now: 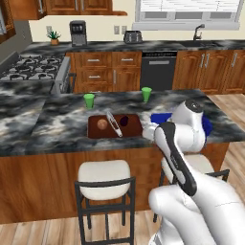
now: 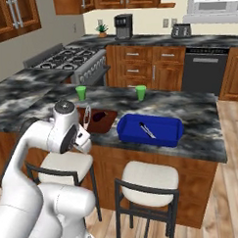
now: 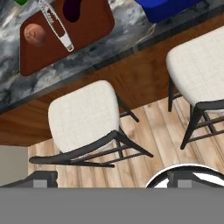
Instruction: Gather the onion and eggplant from the fridge and place them on a tray on the dining counter. Then gather the fish and chicken drumstick from the fridge and place them on the other tray.
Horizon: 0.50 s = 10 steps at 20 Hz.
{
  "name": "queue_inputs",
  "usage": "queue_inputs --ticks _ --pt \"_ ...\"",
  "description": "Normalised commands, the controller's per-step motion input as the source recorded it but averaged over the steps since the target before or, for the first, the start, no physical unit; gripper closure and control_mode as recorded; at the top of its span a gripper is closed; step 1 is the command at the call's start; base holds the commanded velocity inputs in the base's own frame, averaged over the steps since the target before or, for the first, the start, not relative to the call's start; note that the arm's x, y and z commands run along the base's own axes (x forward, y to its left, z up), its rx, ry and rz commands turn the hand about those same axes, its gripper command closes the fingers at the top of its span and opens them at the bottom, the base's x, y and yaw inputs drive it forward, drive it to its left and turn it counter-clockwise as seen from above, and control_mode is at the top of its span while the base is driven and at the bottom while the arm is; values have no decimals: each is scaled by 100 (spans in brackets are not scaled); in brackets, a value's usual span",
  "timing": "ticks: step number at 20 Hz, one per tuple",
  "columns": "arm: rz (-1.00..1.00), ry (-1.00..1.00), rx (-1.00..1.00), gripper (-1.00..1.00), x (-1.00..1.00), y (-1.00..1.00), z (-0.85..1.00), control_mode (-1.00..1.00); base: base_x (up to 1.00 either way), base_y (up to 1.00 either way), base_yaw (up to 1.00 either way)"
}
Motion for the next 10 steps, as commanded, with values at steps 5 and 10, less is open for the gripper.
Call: queue_inputs --ticks 5,10 --pt "0 -10 -6 -100 -69 0 -18 -100 0 0 0" --pt "-1 11 -9 -100 -22 0 -10 -100 0 0 0"
